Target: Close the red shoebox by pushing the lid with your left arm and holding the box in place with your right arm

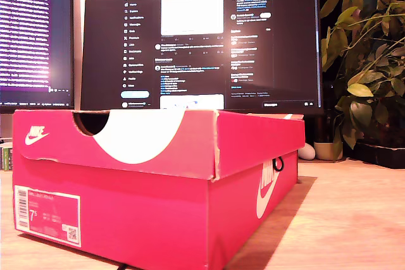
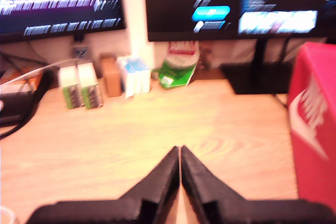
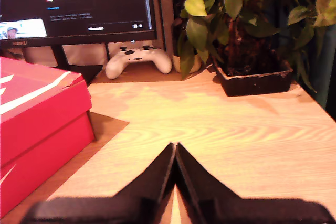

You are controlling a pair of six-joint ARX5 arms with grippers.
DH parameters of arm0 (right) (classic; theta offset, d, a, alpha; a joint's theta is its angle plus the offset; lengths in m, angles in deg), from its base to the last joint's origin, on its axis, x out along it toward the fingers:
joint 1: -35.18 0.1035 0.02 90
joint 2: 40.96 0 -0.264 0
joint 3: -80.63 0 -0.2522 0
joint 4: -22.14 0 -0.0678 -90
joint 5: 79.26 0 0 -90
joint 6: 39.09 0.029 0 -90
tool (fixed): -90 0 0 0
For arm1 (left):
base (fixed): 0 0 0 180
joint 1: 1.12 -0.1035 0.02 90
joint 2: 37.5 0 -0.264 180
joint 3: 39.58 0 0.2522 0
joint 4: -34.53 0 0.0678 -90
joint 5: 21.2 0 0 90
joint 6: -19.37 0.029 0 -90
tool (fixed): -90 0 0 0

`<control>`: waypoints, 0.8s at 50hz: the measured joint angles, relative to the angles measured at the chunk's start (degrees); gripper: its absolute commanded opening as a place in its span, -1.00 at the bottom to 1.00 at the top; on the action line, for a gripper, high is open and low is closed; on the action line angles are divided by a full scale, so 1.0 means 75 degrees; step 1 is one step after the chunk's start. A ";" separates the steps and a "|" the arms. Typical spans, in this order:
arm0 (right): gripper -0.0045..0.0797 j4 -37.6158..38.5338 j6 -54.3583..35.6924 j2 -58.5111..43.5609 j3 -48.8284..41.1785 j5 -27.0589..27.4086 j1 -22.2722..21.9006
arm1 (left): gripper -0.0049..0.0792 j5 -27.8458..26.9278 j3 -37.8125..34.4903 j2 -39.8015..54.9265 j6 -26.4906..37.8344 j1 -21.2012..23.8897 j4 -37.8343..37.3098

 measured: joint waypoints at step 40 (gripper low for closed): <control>-0.92 0.0000 0.0245 0.0000 0.0000 0.0038 0.0143 | -0.93 0.0562 0.0003 0.0000 -0.0367 0.0000 -0.0490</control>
